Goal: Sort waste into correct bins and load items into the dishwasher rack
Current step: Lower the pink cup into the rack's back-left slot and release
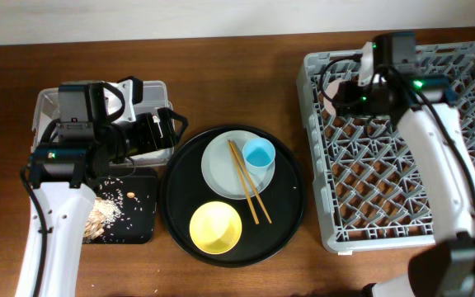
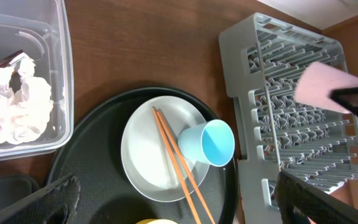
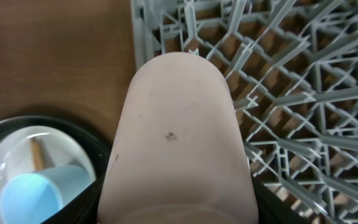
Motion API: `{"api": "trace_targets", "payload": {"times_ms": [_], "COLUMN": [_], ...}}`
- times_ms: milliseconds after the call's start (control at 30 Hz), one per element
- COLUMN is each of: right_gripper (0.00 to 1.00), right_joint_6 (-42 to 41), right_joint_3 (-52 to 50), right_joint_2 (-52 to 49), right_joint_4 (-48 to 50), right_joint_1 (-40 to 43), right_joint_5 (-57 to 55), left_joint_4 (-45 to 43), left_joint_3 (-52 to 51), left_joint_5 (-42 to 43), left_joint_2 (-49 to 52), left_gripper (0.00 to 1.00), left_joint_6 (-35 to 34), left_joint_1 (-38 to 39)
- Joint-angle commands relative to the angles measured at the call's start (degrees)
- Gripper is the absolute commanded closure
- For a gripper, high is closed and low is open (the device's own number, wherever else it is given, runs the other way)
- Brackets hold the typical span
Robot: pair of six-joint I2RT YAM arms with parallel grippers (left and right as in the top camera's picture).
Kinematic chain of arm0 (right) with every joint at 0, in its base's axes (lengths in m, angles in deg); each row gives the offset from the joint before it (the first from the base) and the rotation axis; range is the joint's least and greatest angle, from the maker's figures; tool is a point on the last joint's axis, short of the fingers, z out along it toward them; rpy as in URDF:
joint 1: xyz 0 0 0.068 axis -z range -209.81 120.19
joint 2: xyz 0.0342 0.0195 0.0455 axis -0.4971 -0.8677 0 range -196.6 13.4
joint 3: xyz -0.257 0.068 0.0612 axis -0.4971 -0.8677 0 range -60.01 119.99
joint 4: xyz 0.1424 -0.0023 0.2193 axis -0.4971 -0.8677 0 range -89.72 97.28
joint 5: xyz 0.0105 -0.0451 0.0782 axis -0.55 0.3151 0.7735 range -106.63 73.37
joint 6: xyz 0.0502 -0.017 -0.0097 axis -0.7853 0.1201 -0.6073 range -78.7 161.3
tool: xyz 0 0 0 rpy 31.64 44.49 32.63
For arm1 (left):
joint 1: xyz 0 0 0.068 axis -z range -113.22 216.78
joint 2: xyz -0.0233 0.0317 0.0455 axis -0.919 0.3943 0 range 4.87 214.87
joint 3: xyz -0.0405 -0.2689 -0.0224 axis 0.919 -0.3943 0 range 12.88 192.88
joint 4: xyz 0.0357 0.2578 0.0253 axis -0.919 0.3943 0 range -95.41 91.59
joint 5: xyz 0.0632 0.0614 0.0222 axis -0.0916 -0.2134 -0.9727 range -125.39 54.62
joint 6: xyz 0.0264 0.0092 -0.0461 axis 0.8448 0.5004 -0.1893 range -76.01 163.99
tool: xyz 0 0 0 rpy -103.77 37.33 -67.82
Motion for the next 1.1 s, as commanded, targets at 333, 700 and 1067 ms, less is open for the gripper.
{"api": "trace_targets", "payload": {"times_ms": [333,700,1067], "right_gripper": [0.5,0.38,0.24], "right_joint_6": [0.59,0.59,0.55], "right_joint_3": [1.2,1.16,1.22], "right_joint_2": [-7.04,-7.04,-2.6], "right_joint_4": [1.84,0.26,-2.08], "right_joint_1": [0.37,0.37,0.37], "right_joint_5": [-4.42,-4.42,-3.74], "left_joint_4": [0.09,0.09,0.07], "left_joint_3": [0.07,0.07,0.07], "left_joint_5": [-0.55,-0.55,-0.55], "left_joint_2": [-0.02,-0.02,-0.02], "left_gripper": [0.01,0.01,0.01], "left_joint_6": [0.26,0.26,0.26], "left_joint_1": [-0.35,-0.35,-0.35]}}
